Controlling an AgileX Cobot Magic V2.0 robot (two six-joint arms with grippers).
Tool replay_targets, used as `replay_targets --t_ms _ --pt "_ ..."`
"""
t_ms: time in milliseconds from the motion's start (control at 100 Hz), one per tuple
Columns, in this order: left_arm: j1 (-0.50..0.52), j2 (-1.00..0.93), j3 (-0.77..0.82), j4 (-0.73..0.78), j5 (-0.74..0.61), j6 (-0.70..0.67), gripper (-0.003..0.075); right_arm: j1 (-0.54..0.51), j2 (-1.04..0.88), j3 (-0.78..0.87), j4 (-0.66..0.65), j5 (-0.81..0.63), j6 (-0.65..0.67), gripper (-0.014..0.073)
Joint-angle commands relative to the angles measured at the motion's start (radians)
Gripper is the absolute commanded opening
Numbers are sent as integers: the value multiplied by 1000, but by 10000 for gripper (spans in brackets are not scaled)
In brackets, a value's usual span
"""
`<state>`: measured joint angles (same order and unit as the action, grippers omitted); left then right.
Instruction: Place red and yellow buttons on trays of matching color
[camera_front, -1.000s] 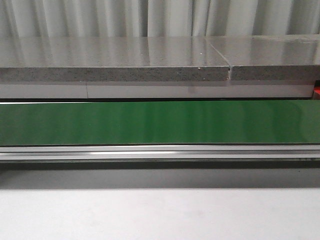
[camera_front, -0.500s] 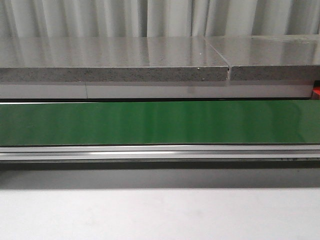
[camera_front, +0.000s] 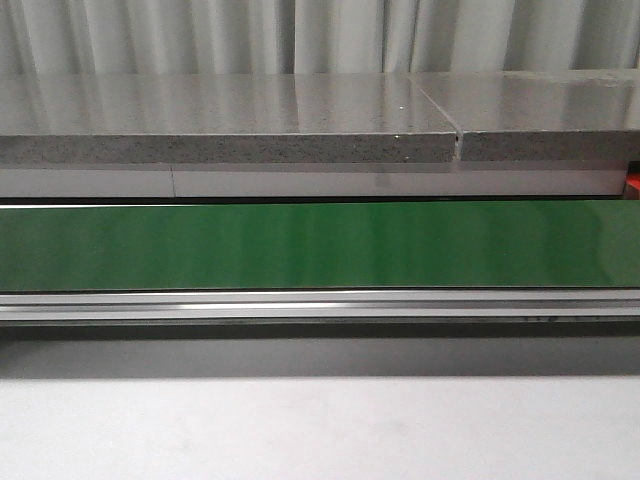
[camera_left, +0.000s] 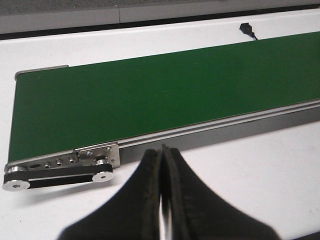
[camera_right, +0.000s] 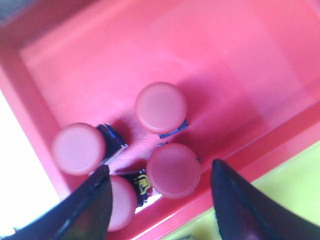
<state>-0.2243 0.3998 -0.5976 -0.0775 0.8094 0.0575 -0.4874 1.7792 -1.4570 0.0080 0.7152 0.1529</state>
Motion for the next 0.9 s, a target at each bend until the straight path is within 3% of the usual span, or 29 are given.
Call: replay_targets --t_ms 0,270,890 --pt "-9 9 -24 -12 -69 -7 -21 13 -102 -3 -14 -28 -3 391" --pt "-9 9 -24 -12 -69 -7 -21 115 -257 127 -14 -100 -3 -70" --pt "-9 9 -24 -12 -69 -7 -21 458 -532 349 -8 -219 -3 -67"
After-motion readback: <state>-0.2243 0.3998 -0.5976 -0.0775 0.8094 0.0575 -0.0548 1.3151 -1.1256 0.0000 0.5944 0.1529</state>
